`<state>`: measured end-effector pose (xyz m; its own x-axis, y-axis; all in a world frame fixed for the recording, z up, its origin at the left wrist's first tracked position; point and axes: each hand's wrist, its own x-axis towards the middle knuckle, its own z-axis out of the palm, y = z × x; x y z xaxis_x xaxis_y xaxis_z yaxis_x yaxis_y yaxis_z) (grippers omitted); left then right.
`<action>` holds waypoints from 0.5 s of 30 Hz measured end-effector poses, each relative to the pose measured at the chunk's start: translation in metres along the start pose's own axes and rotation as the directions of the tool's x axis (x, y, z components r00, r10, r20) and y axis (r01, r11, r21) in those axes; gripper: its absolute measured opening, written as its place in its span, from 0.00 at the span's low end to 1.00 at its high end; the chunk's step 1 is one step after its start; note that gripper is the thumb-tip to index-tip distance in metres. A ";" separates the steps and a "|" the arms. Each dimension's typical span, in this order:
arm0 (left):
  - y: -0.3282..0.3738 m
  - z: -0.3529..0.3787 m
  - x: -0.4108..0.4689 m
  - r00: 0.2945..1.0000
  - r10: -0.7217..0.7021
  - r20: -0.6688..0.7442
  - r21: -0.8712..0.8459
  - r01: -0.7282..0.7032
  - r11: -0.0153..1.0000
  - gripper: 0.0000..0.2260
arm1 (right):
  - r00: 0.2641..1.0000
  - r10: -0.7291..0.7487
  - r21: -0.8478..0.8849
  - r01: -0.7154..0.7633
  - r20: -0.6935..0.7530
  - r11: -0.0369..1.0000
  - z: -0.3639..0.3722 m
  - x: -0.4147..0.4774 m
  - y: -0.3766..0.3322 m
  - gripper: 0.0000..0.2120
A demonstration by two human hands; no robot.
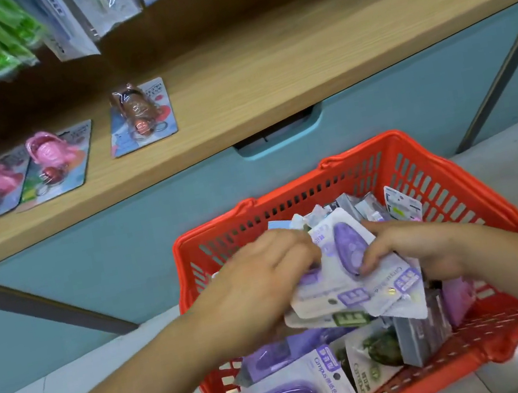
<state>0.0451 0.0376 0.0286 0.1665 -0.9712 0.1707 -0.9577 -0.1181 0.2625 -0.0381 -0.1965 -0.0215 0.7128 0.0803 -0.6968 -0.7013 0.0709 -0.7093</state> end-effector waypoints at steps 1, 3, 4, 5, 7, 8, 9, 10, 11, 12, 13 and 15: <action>0.001 0.010 -0.004 0.999 0.016 0.034 0.020 -0.017 1.000 0.10 | 1.000 0.000 0.048 0.000 0.002 0.999 -0.005 -0.001 0.003 0.31; 0.000 0.023 -0.011 0.999 0.041 0.024 0.064 -0.042 0.997 0.06 | 1.000 -0.015 0.117 0.016 -0.006 0.993 -0.015 -0.003 0.007 0.28; -0.003 0.028 -0.014 0.997 0.077 0.005 0.131 -0.077 0.988 0.08 | 0.999 -0.032 0.153 0.034 -0.014 0.988 -0.019 -0.003 0.008 0.28; -0.004 0.030 -0.015 0.994 0.110 -0.017 0.205 -0.104 0.973 0.10 | 0.998 -0.055 0.182 0.057 -0.016 0.982 -0.022 -0.005 0.008 0.27; -0.004 0.034 -0.013 0.989 0.136 -0.055 0.265 -0.117 0.957 0.13 | 0.996 -0.088 0.198 0.090 -0.018 0.976 -0.023 -0.005 0.009 0.24; -0.004 0.037 -0.012 0.985 0.155 -0.073 0.274 -0.130 0.953 0.13 | 0.995 -0.094 0.180 0.097 -0.021 0.979 -0.023 -0.005 0.009 0.24; -0.003 0.039 -0.010 0.981 0.177 -0.074 0.283 -0.150 0.947 0.12 | 0.995 -0.093 0.157 0.097 -0.032 0.983 -0.023 -0.004 0.010 0.25; -0.003 0.040 -0.010 0.978 0.197 -0.067 0.290 -0.170 0.942 0.12 | 0.995 -0.089 0.132 0.095 -0.045 0.987 -0.026 -0.004 0.010 0.26; -0.004 0.038 -0.010 0.975 0.213 -0.064 0.295 -0.185 0.937 0.12 | 0.995 -0.086 0.101 0.092 -0.059 0.991 -0.029 -0.005 0.010 0.27; -0.007 0.035 -0.010 0.974 0.216 -0.071 0.285 -0.188 0.940 0.12 | 0.994 -0.088 0.076 0.094 -0.072 0.993 -0.036 -0.008 0.009 0.26; -0.009 0.029 -0.009 0.976 0.198 -0.087 0.254 -0.170 0.952 0.13 | 0.992 -0.094 0.064 0.100 -0.083 0.993 -0.045 -0.013 0.008 0.26; -0.013 0.017 -0.007 0.980 0.143 -0.137 0.164 -0.120 0.979 0.15 | 0.988 -0.102 0.082 0.112 -0.120 0.990 -0.067 -0.027 0.006 0.27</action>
<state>0.0520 0.0419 0.0078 0.0586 -0.9405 0.3346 -0.9962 -0.0334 0.0805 -0.0614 -0.2649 -0.0142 0.7762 -0.0472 -0.6287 -0.6153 0.1603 -0.7718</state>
